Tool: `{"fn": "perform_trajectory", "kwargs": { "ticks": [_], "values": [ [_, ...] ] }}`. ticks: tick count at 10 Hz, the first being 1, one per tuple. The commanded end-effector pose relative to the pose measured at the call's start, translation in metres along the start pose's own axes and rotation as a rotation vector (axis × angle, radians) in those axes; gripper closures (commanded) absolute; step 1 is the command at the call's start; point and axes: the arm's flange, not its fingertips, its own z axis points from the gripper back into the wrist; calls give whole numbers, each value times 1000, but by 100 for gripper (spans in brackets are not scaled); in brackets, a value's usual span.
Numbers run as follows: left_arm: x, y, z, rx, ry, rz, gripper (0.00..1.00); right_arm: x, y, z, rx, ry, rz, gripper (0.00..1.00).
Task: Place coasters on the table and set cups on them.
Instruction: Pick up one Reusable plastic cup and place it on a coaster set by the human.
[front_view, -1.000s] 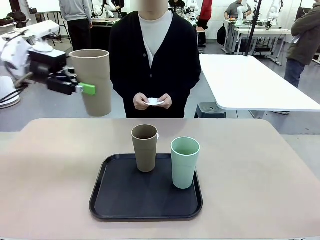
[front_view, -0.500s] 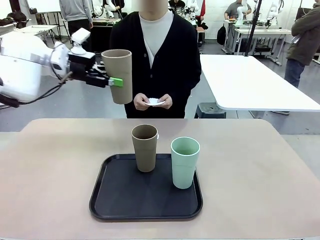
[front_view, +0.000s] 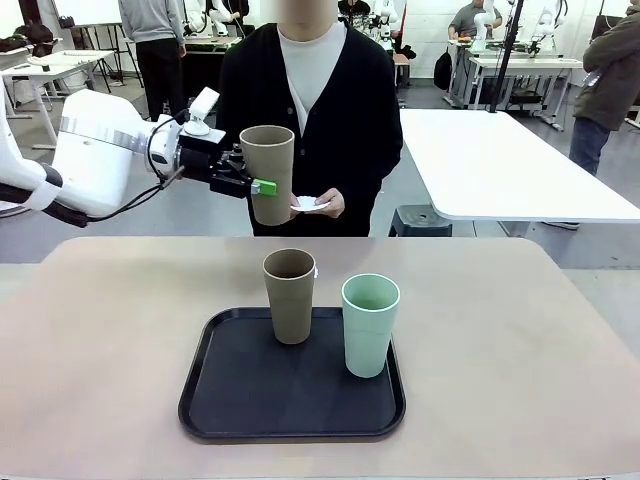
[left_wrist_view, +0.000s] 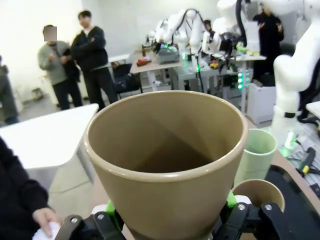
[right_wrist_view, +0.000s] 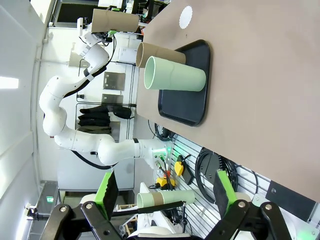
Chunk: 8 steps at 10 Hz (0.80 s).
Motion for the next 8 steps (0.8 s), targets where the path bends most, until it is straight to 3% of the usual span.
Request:
{"fn": "perform_trajectory", "kwargs": {
  "ticks": [1,8],
  "values": [
    [1,4,-7,17,-30,-42,14,2,1,1,23,-12,16,0],
    [-2,-1,-6,-9,-3,-13,14,2,1,1,23,-12,16,0]
  ]
}}
